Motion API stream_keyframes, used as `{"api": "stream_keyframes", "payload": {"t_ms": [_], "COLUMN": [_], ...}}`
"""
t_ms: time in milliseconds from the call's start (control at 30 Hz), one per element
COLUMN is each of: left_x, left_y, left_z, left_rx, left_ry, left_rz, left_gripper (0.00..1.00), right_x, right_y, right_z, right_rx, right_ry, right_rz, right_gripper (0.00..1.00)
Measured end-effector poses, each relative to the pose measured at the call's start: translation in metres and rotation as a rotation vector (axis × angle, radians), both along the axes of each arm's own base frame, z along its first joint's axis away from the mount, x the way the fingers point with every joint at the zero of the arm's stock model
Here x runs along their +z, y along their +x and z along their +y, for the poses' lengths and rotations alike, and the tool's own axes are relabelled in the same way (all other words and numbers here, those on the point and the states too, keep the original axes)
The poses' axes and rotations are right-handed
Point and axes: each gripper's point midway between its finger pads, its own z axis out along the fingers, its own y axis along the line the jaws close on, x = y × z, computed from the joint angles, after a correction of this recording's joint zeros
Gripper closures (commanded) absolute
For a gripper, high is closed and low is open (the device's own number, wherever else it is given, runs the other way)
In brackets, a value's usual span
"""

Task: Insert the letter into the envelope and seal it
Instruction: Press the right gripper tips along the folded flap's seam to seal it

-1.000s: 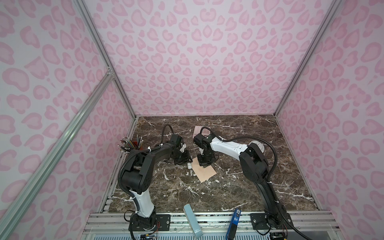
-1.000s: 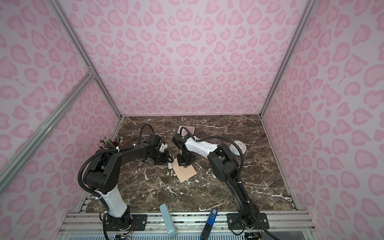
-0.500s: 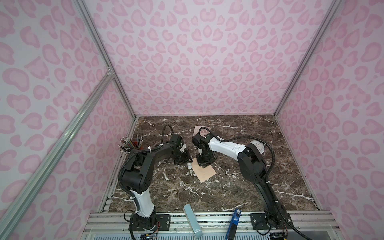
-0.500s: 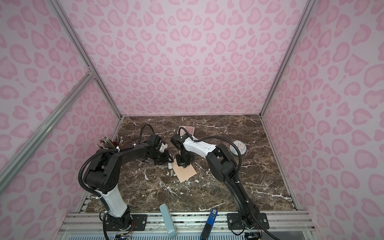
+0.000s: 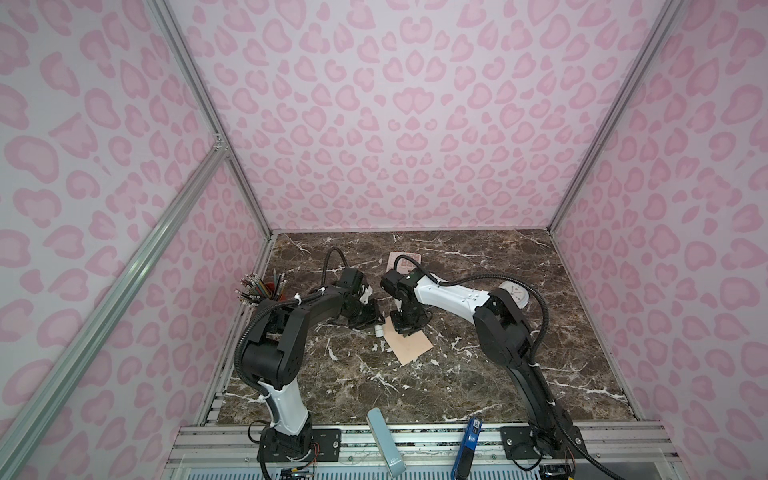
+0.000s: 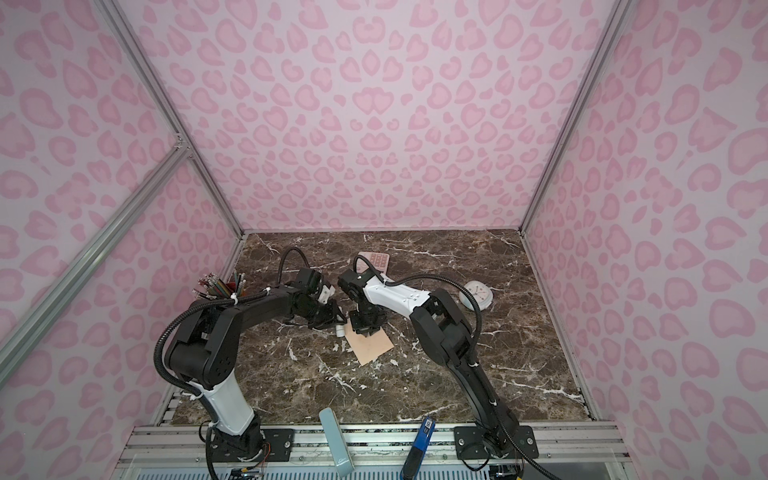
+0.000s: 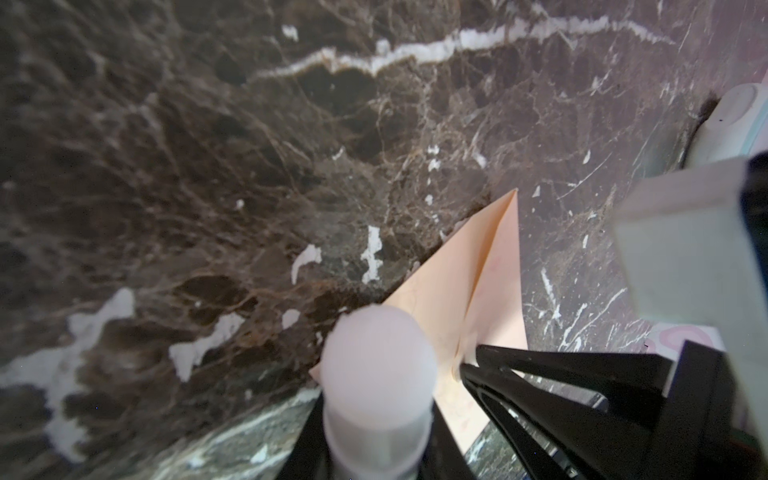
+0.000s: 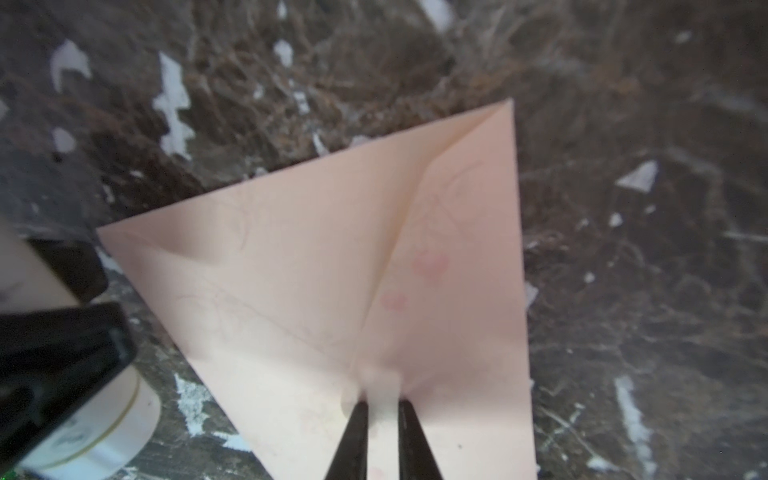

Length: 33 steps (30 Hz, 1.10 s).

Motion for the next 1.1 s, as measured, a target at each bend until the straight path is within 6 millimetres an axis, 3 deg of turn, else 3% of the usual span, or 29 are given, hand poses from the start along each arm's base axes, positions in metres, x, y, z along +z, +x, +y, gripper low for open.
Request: {"api": "stream_keyframes", "payload": {"t_ms": [367,700,1100], "left_x": [-0.0002,-0.0002,-0.0004], "left_y": [0.0000,0.0000,-0.0008], "left_z": [0.0003,0.0003,0.0006], "left_rx": [0.001,0.001,0.001], "left_ry": [0.000,0.000,0.002], "left_rz": [0.001,0.001,0.005], "left_gripper": [0.96,0.96,0.96], "right_x": [-0.0012,-0.0003,-0.0017], "right_y": [-0.0014,0.0004,-0.0020], "right_z": [0.0017,-0.0018,0.0010], "right_rx": [0.005,0.000,0.015], "right_ry": [0.000,-0.001,-0.005], "right_rz": [0.000,0.008,-0.002], "right_gripper": [0.79,0.93,0.83]}}
